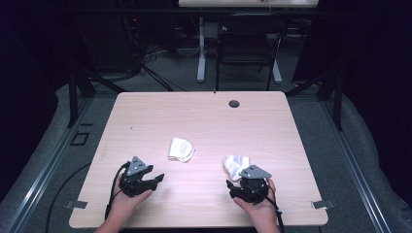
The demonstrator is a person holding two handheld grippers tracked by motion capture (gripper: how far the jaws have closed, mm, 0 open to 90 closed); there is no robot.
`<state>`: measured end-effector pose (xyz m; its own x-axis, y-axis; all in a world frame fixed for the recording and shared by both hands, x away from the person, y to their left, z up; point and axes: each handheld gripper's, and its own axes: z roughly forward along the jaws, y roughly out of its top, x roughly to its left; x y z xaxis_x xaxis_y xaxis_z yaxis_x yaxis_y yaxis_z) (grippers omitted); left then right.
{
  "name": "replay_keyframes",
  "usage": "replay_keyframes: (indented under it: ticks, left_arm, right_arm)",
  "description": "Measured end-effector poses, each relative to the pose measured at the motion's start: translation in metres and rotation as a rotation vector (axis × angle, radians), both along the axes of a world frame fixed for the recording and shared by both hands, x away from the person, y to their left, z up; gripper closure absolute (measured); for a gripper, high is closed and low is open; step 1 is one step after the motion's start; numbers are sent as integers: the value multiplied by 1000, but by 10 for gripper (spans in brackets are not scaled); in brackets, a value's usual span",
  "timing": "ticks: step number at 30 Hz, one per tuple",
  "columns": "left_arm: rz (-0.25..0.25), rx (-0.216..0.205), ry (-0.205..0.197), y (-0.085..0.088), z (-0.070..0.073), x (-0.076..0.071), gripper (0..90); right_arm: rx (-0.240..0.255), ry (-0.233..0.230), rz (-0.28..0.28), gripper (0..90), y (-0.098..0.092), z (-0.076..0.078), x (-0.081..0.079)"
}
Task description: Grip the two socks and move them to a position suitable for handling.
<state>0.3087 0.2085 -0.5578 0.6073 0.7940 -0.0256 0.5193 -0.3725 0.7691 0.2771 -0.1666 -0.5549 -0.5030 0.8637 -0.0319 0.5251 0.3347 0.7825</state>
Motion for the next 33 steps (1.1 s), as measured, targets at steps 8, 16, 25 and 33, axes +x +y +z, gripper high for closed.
replay_keyframes:
  ticks: [8,16,25,33]
  left_arm:
    - [22,-20,-7,3,-5,3,475]
    - [36,-78,12,7,-5,4,482]
    - [37,-60,15,3,-7,8,507]
    - [45,-108,36,-7,1,20,565]
  right_arm:
    - [43,-39,30,512,-2,-8,2]
    - [38,15,40,533,7,-9,2]
    - [66,66,46,561,5,-12,5]
    - [114,83,23,571,-2,-13,8]
